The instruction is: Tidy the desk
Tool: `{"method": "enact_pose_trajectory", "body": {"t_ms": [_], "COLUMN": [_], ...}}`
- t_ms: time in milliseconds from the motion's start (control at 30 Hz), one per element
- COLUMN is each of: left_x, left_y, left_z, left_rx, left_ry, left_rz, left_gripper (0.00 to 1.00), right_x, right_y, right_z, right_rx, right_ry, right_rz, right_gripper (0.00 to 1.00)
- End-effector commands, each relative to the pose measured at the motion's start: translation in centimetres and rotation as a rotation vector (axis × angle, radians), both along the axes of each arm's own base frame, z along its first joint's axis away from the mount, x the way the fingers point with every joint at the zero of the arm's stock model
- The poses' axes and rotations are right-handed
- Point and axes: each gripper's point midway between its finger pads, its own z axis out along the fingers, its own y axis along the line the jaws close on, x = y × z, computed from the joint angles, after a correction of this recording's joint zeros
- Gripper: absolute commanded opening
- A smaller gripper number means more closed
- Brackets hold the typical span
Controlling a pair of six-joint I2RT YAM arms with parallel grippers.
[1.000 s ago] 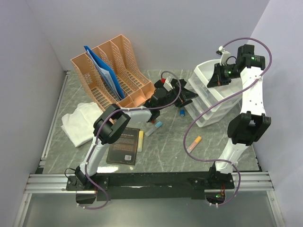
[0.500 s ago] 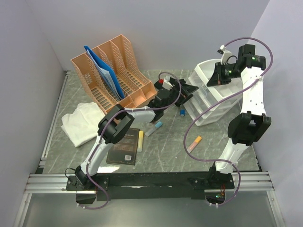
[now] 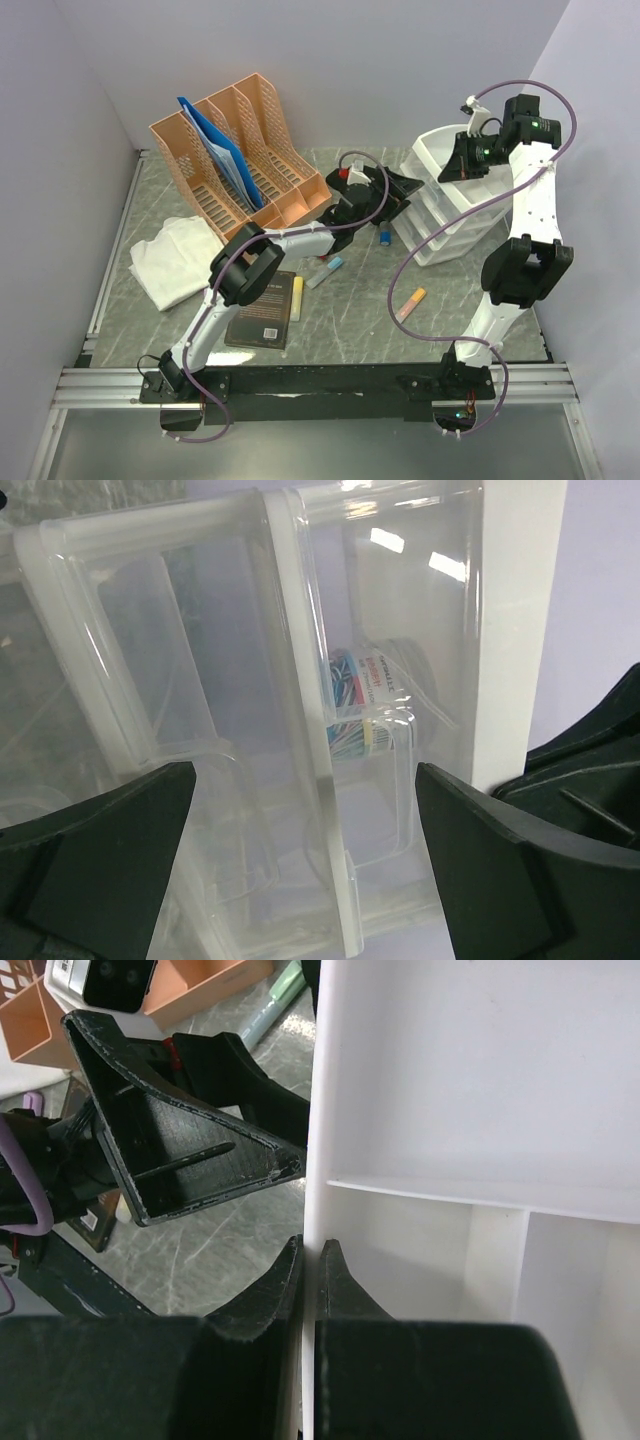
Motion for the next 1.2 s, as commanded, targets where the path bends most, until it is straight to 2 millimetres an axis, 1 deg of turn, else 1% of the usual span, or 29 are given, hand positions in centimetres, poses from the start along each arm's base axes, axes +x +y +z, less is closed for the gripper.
{"method": "enact_pose_trajectory", "body": {"t_ms": [0, 67, 100, 200, 233, 267, 300, 367, 400, 467, 567, 667, 767, 900, 1033, 1100, 1133, 1167], "left_x": [-0.8, -0.9, -1.2, -2.0, -2.1, -2.4, -2.5, -2.9, -3.0, -3.3, -3.6, -3.7, -3.7, -3.5, -3.5, -3.5, -3.4, -3.4], "left_y": [-1.6, -1.8, -1.6, -1.3, -1.2, -1.0, -0.8, 0.0, 0.1, 0.5, 0.9, 1.2, 1.3, 1.6, 1.8, 1.6, 1.6, 1.6], "left_z": [3.7, 4.4, 6.0, 7.7, 7.9, 8.5, 8.4, 9.8, 9.8, 10.5, 11.1, 11.1, 10.8, 10.3, 10.6, 10.7, 10.4, 10.7], "left_rx": [-0.097, -0.118, -0.166, -0.213, -0.214, -0.224, -0.226, -0.264, -0.267, -0.285, -0.302, -0.302, -0.302, -0.3, -0.299, -0.3, -0.301, -0.309], "left_ry": [-0.056, -0.099, -0.151, -0.233, -0.251, -0.27, -0.276, -0.316, -0.323, -0.349, -0.366, -0.369, -0.365, -0.355, -0.366, -0.37, -0.365, -0.369], "left_rz": [-0.025, -0.04, -0.053, -0.073, -0.075, -0.079, -0.084, -0.087, -0.089, -0.099, -0.116, -0.123, -0.137, -0.146, -0.154, -0.161, -0.163, -0.163], "left_gripper": [1.0, 1.0, 0.99, 0.99, 0.99, 0.99, 0.99, 1.0, 0.99, 0.98, 0.97, 0.97, 0.98, 0.97, 0.93, 0.89, 0.85, 0.83], "right_x": [-1.9, -1.9, -1.8, -1.7, -1.7, -1.6, -1.6, -1.5, -1.5, -1.3, -1.1, -1.0, -1.1, -1.1, -1.0, -0.8, -0.7, -0.7], "right_y": [3.8, 3.8, 3.8, 3.5, 3.3, 3.2, 3.2, 2.8, 2.7, 2.3, 2.0, 1.7, 1.6, 1.5, 1.4, 1.3, 1.2, 1.2], "right_z": [4.0, 3.8, 3.7, 3.2, 3.1, 3.0, 2.8, 2.5, 2.3, 2.0, 1.4, 0.6, 0.0, -0.2, -0.5, -0.8, -0.9, -0.9], "right_rx": [0.169, 0.173, 0.171, 0.154, 0.147, 0.14, 0.132, 0.112, 0.104, 0.083, 0.061, 0.052, 0.047, 0.04, 0.035, 0.035, 0.03, 0.026], "right_ry": [-0.071, -0.063, -0.06, -0.05, -0.051, -0.052, -0.051, -0.051, -0.049, -0.056, -0.058, -0.042, -0.033, -0.037, -0.037, -0.032, -0.034, -0.034], "right_rz": [0.105, 0.104, 0.102, 0.095, 0.092, 0.092, 0.091, 0.084, 0.08, 0.073, 0.063, 0.061, 0.061, 0.054, 0.051, 0.05, 0.049, 0.045], "right_gripper": [0.0, 0.0, 0.0, 0.0, 0.0, 0.0, 0.0, 0.0, 0.0, 0.0, 0.0, 0.0, 0.0, 0.0, 0.0, 0.0, 0.0, 0.0]}}
